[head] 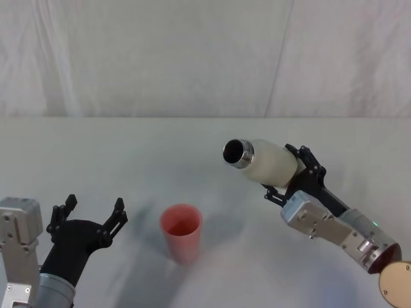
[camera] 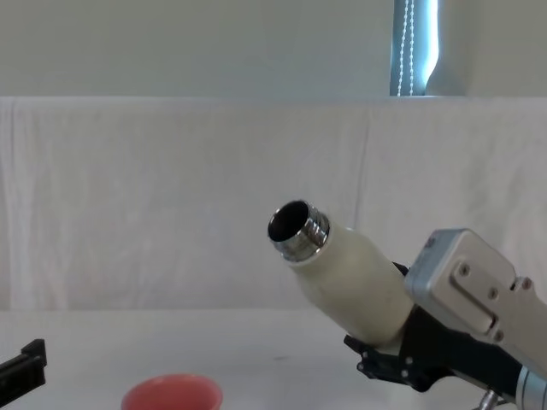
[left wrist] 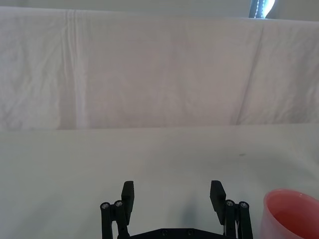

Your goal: Grasp the thermos with one hand and pour water into the cup lid.

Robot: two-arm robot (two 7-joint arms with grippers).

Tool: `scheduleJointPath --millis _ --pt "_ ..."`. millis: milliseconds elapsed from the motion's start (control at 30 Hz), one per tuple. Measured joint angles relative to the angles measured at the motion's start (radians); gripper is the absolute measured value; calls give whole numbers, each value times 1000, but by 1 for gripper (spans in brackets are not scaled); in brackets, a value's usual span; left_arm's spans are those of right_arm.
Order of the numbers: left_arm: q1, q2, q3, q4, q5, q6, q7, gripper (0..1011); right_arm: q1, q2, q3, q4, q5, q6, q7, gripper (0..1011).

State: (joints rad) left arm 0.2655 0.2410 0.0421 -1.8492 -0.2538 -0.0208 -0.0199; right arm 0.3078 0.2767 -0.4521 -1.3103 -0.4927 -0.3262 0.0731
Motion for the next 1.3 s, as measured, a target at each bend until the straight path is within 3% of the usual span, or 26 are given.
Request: scheduleJointPath --millis 533,1300 --pt "0 0 0 0 0 0 0 1001 4 26 -35 -1 -105 -4 -61 951" --pt "0 0 0 0 0 0 0 1001 51 13 -80 49 -156 -7 -92 951"
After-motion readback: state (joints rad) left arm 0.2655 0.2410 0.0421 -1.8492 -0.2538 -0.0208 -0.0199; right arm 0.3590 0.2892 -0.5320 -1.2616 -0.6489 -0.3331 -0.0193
